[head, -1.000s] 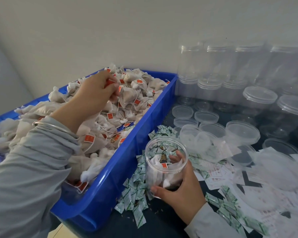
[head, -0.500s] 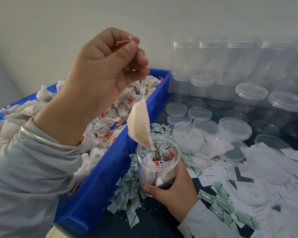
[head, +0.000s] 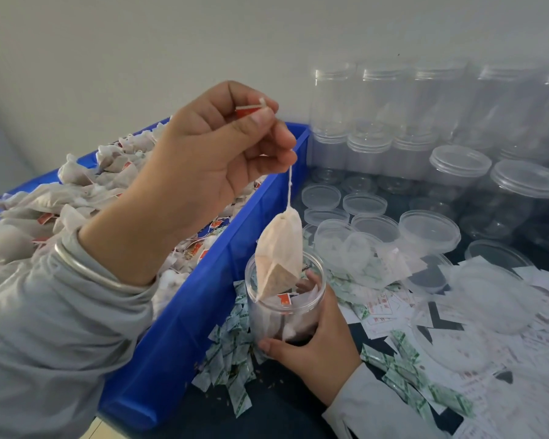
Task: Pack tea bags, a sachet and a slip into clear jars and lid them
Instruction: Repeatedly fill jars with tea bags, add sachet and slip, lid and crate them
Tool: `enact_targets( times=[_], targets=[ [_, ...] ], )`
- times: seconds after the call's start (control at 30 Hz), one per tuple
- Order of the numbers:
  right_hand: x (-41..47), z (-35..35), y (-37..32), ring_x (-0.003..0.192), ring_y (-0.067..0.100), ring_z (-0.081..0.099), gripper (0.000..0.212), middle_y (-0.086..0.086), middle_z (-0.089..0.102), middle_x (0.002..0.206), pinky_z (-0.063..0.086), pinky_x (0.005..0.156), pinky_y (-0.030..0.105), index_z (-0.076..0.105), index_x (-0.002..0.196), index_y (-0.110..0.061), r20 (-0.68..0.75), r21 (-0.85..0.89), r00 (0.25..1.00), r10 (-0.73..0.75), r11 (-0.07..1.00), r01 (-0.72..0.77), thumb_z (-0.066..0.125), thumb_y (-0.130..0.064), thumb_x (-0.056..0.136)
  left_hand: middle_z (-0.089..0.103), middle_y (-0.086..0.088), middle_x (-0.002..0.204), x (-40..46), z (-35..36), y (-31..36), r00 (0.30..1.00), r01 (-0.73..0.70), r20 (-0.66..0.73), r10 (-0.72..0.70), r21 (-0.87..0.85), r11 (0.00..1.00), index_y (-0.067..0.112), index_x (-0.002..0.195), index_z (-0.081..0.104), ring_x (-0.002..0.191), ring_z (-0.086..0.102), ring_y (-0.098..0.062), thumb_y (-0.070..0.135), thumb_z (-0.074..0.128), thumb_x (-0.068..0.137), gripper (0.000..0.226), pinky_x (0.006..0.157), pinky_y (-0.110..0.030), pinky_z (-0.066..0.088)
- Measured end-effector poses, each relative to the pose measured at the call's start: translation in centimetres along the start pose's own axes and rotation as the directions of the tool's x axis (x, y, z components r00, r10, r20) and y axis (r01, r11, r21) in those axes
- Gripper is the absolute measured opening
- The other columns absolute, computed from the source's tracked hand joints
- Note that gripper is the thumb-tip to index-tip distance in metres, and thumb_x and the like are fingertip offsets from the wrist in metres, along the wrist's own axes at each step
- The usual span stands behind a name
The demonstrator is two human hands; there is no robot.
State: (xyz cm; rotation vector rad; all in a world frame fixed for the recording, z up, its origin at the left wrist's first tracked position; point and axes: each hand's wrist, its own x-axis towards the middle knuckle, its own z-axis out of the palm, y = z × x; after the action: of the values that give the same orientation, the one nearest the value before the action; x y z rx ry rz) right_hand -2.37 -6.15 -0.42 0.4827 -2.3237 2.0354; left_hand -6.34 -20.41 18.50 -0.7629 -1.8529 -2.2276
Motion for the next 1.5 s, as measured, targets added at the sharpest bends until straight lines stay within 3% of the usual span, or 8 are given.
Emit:
enact_targets(
  times=[0.13, 0.27, 0.43, 0.8, 1.0, 1.1, 1.2, 1.5],
  targets=[
    [0.1, 0.1, 0.0, 0.106, -0.019, 0.048, 0.09, -0.046, 0.047, 0.111, 0.037, 0.078, -0.004, 0.033, 0.107, -0.073, 0.007, 0.004, 1.0, -0.008, 1.0, 0.008, 0.087, -0.033, 0.046, 0.069, 0.0, 0.068, -0.1, -0.7, -0.7, 0.988, 0.12, 0.072, -0.138, 0.212, 0.97, 0.009, 0.081, 0.052, 0.063, 0.066, -0.017, 0.005, 0.05, 0.086, 0.007, 0.061, -0.024, 0.054],
    [0.1, 0.1, 0.2, 0.108, -0.018, 0.048, 0.086, -0.045, 0.047, 0.113, 0.036, 0.08, -0.003, 0.038, 0.113, -0.055, 0.007, 0.041, 1.0, -0.005, 0.999, 0.005, 0.088, -0.029, 0.048, 0.072, 0.003, 0.071, -0.6, -1.3, -1.6, 0.894, 0.175, 0.202, -0.401, 0.666, 0.726, 0.014, 0.081, 0.06, 0.063, 0.064, -0.009, 0.002, 0.058, 0.089, 0.014, 0.058, -0.017, 0.049],
    [0.2, 0.1, 0.3, 0.108, -0.013, 0.053, 0.088, -0.039, 0.052, 0.115, 0.039, 0.08, -0.001, 0.038, 0.116, -0.056, 0.0, 0.043, 1.0, -0.009, 0.999, 0.009, 0.088, -0.027, 0.049, 0.068, 0.017, 0.089, -1.1, -1.3, -2.4, 0.785, -0.003, 0.269, -0.558, 0.903, 0.43, 0.04, 0.083, 0.069, 0.08, 0.064, -0.005, 0.039, 0.067, 0.08, 0.004, 0.073, -0.02, 0.05],
    [0.2, 0.2, 0.4, 0.107, -0.009, 0.056, 0.09, -0.036, 0.053, 0.116, 0.043, 0.081, 0.003, 0.038, 0.116, -0.059, 0.003, 0.076, 1.0, 0.011, 0.997, -0.011, 0.087, -0.037, 0.044, 0.067, 0.026, 0.068, -0.4, -2.3, -2.3, 0.777, 0.117, 0.209, -0.594, 0.879, 0.462, 0.041, 0.079, 0.07, 0.057, 0.058, 0.011, 0.033, 0.066, 0.083, 0.01, 0.058, 0.001, 0.038],
    [0.1, 0.1, 0.4, 0.106, -0.007, 0.057, 0.093, -0.035, 0.054, 0.117, 0.047, 0.083, 0.008, 0.035, 0.113, -0.07, 0.014, 0.064, 1.0, 0.019, 0.998, -0.02, 0.089, -0.042, 0.043, 0.072, 0.007, 0.073, 1.8, -9.6, -3.3, 0.921, 0.386, -0.284, -0.266, 0.753, 0.534, 0.032, 0.076, 0.073, 0.063, 0.061, 0.0, 0.024, 0.066, 0.086, 0.015, 0.066, -0.021, 0.05],
    [0.1, 0.1, 0.5, 0.11, -0.003, 0.058, 0.095, -0.031, 0.055, 0.12, 0.051, 0.093, 0.023, 0.035, 0.117, -0.065, 0.024, 0.049, 0.999, 0.029, 0.998, -0.03, 0.09, -0.045, 0.043, 0.071, -0.003, 0.086, 1.8, -13.6, -5.0, 0.869, 0.485, -0.396, -0.297, 0.801, 0.35, 0.025, 0.081, 0.071, 0.069, 0.059, -0.008, 0.016, 0.066, 0.087, 0.012, 0.067, -0.022, 0.051],
    [0.2, 0.1, 0.5, 0.111, -0.001, 0.058, 0.093, -0.029, 0.056, 0.12, 0.05, 0.097, 0.032, 0.035, 0.115, -0.066, 0.022, 0.033, 0.999, 0.026, 0.999, -0.027, 0.089, -0.047, 0.042, 0.067, -0.004, 0.1, 1.1, -15.6, -7.0, 0.793, 0.466, -0.417, -0.444, 0.885, -0.001, 0.012, 0.105, 0.068, 0.074, 0.058, -0.009, 0.012, 0.064, 0.088, 0.017, 0.066, -0.02, 0.044],
    [0.2, 0.1, 0.6, 0.113, -0.002, 0.056, 0.095, -0.028, 0.055, 0.12, 0.049, 0.098, 0.031, 0.036, 0.12, -0.057, 0.028, 0.027, 0.999, 0.031, 0.999, -0.032, 0.089, -0.046, 0.042, 0.066, -0.007, 0.101, 1.0, -14.1, -8.6, 0.709, 0.226, -0.469, -0.527, 0.859, -0.46, 0.005, 0.108, 0.063, 0.079, 0.059, -0.02, 0.014, 0.055, 0.093, 0.02, 0.066, -0.024, 0.046]
  ],
)
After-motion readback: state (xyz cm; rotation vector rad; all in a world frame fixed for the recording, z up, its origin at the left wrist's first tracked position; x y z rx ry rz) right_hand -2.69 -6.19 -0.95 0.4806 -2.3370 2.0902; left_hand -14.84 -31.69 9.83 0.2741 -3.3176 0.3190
